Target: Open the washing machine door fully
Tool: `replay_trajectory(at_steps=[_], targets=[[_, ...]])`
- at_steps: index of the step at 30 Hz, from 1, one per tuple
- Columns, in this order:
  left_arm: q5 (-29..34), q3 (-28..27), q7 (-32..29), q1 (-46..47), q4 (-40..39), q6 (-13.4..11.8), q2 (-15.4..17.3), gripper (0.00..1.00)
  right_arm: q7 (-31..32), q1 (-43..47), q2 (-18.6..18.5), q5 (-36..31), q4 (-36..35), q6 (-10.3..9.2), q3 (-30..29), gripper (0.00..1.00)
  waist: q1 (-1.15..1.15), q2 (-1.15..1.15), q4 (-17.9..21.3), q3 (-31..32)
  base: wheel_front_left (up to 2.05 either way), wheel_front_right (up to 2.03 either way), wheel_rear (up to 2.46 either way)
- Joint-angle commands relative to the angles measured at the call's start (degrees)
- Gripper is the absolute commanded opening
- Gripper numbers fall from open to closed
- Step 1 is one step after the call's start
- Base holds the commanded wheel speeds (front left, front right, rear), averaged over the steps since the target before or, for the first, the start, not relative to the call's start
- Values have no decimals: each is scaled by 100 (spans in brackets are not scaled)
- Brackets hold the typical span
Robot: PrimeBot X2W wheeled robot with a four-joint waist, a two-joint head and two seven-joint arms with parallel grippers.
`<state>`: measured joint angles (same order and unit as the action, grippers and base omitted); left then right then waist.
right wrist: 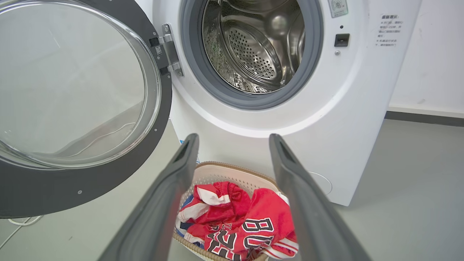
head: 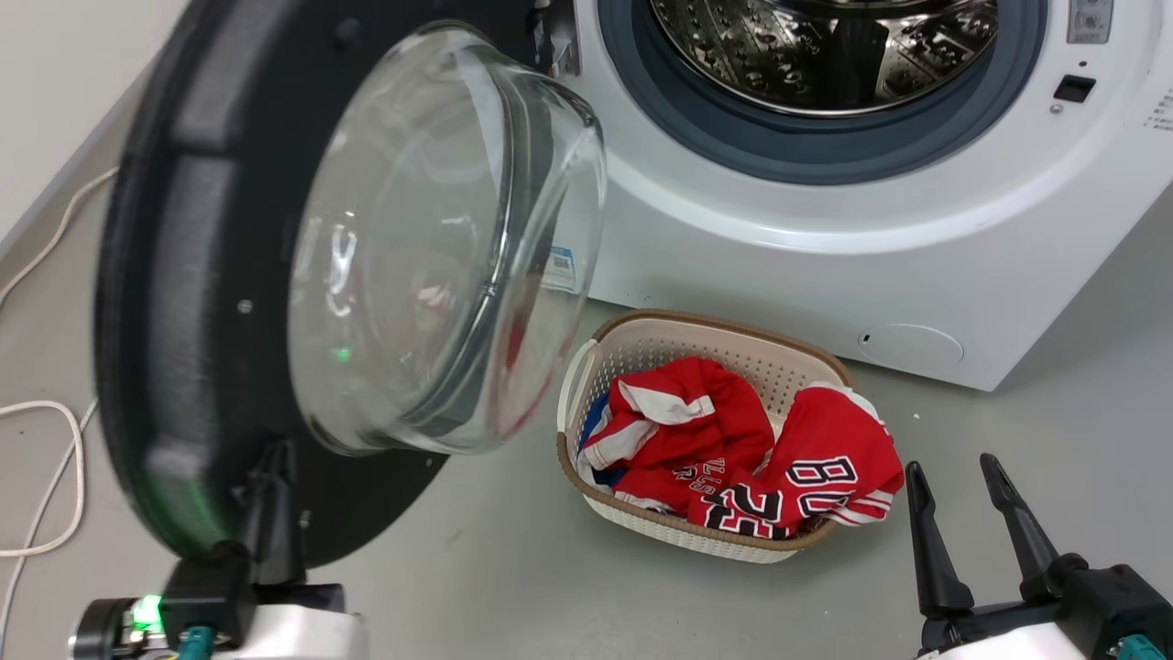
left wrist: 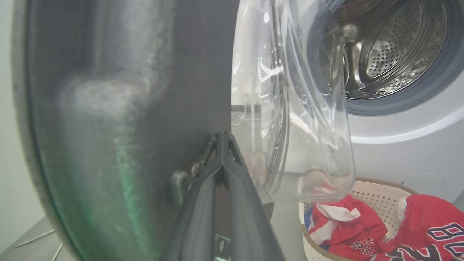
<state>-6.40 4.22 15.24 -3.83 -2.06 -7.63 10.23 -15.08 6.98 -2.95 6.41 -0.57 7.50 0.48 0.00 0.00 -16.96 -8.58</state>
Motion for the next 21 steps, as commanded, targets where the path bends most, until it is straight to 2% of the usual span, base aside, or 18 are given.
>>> replay_trajectory(at_steps=[1,13,21], targets=[[-59,-182,-17,28,42,-84,44,0,-12,-102,14,-38,-29,-1,-18,100,0,0,19,-55,0,0,0],[-306,-1248,-15,555,317,-113,47,0,-12,-252,14,-166,-69,-1,-38,100,0,0,78,-375,0,0,0],[-403,-1905,-15,1056,741,83,149,0,-12,-382,14,-278,-96,-1,-60,100,0,0,145,-598,0,0,0]])
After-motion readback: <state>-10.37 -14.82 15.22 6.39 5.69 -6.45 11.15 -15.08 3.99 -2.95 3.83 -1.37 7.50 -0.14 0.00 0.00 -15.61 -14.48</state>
